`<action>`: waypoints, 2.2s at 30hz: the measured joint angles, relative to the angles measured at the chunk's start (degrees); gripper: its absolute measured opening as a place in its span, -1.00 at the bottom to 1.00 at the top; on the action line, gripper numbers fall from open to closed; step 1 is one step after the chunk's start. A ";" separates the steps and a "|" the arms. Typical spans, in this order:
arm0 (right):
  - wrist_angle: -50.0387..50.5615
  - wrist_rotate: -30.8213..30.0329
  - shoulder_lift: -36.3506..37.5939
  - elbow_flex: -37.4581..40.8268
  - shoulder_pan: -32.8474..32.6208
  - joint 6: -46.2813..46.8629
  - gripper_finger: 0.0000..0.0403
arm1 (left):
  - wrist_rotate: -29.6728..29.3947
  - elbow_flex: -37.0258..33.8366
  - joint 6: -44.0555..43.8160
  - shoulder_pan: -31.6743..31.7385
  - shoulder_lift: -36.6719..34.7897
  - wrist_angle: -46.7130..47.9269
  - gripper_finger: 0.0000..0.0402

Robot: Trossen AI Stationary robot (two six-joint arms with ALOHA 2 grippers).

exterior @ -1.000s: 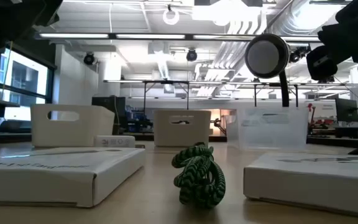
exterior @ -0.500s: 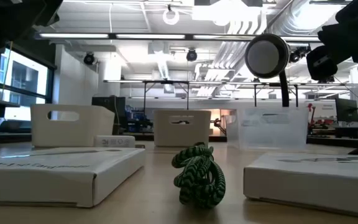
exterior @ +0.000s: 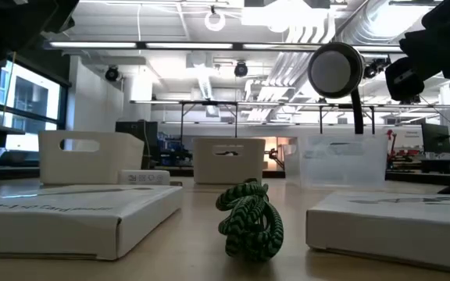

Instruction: Pick and place items into bin

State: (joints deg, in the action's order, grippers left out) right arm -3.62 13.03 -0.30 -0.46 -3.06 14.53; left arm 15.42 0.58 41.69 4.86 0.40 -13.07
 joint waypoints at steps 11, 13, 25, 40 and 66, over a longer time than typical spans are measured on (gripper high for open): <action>0.00 -0.01 -0.01 0.02 0.02 0.01 -0.84 | 0.00 -0.02 -0.02 -0.01 0.00 0.01 0.07; 0.00 -0.01 -0.01 0.00 -0.01 0.02 -0.84 | 0.01 -0.01 0.00 -0.01 0.00 0.00 0.07; 0.00 -0.01 0.00 0.00 0.01 0.02 -0.84 | -0.48 -0.02 -13.18 0.01 -0.01 -6.82 0.07; -1.09 -2.24 -0.02 0.01 -0.01 0.64 -0.84 | -4.19 -0.02 -45.00 0.01 -0.02 -23.01 0.07; -19.65 -24.71 -0.13 0.00 0.02 38.81 -0.84 | -4.87 -0.02 -46.95 0.01 -0.02 -21.79 0.07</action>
State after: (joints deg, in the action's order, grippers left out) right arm -23.27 -11.67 -0.43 -0.46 -3.05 53.34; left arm 10.55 0.56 -5.26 4.86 0.38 -34.86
